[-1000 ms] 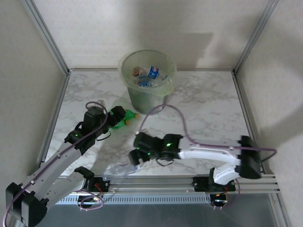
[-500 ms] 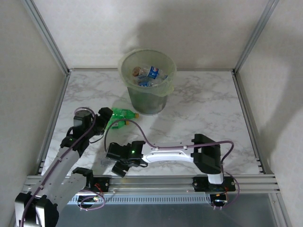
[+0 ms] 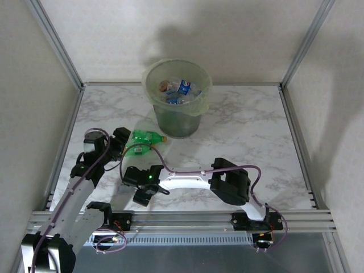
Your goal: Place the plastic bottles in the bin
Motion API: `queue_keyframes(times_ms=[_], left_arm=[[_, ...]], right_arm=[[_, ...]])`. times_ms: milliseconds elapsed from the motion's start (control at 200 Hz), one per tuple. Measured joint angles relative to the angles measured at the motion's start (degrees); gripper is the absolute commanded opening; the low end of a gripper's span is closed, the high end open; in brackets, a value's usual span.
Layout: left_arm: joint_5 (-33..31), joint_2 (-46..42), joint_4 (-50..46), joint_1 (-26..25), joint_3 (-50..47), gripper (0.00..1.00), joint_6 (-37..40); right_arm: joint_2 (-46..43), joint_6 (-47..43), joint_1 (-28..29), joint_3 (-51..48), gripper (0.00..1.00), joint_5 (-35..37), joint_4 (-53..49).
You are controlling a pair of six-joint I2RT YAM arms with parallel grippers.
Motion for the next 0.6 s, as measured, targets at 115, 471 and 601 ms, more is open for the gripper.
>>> queue_keyframes(times_ms=[115, 471, 601], left_arm=[[0.0, -0.1, 0.0, 0.8, 0.0, 0.78, 0.0], [-1.2, -0.1, -2.3, 1.7, 0.5, 0.79, 2.2], [-2.0, -0.1, -2.3, 1.8, 1.8, 0.79, 2.6]], right_arm=[[0.8, -0.2, -1.6, 0.0, 0.77, -0.7, 1.4], [-1.2, 1.1, -2.0, -2.8, 0.66, -1.9, 4.9], [-5.9, 2.5, -2.0, -5.8, 0.60, -1.7, 5.1]])
